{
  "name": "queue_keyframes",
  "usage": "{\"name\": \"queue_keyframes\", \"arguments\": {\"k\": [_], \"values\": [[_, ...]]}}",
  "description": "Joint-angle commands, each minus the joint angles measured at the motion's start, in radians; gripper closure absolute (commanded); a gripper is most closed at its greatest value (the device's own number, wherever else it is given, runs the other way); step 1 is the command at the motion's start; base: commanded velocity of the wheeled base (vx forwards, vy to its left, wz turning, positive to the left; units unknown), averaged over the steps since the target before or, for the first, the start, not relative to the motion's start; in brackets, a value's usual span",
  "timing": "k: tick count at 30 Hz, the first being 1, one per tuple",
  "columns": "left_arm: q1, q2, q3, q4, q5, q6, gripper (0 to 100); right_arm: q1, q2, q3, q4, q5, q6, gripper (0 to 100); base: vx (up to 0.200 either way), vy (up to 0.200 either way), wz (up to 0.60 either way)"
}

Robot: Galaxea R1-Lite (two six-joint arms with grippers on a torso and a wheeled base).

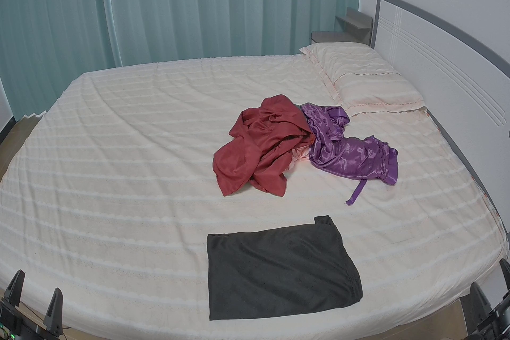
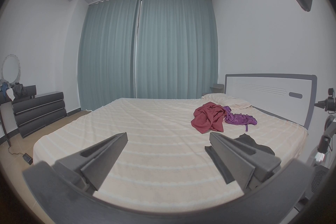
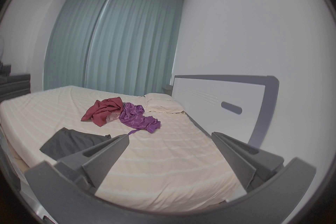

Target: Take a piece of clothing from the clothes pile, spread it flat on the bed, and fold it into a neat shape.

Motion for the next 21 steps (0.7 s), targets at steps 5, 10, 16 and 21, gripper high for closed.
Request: {"name": "queue_keyframes", "arguments": {"k": [5, 10, 16, 21], "values": [[0.000, -0.015, 0.018, 0.000, 0.000, 0.000, 0, 0.000, -0.012, 0.024, -0.074, -0.161, -0.131, 0, 0.000, 0.000, 0.00], [0.000, -0.015, 0.018, 0.000, 0.002, 0.000, 0, 0.002, -0.012, 0.004, -0.011, 0.023, -0.014, 0, 0.000, 0.000, 0.00], [0.000, -0.015, 0.018, 0.000, 0.000, 0.000, 0, 0.002, -0.012, 0.004, -0.016, 0.082, 0.015, 0, 0.000, 0.000, 0.00], [0.000, -0.015, 0.018, 0.000, 0.000, 0.000, 0, 0.002, -0.013, 0.004, -0.014, 0.089, 0.018, 0, 0.000, 0.000, 0.00]]}}
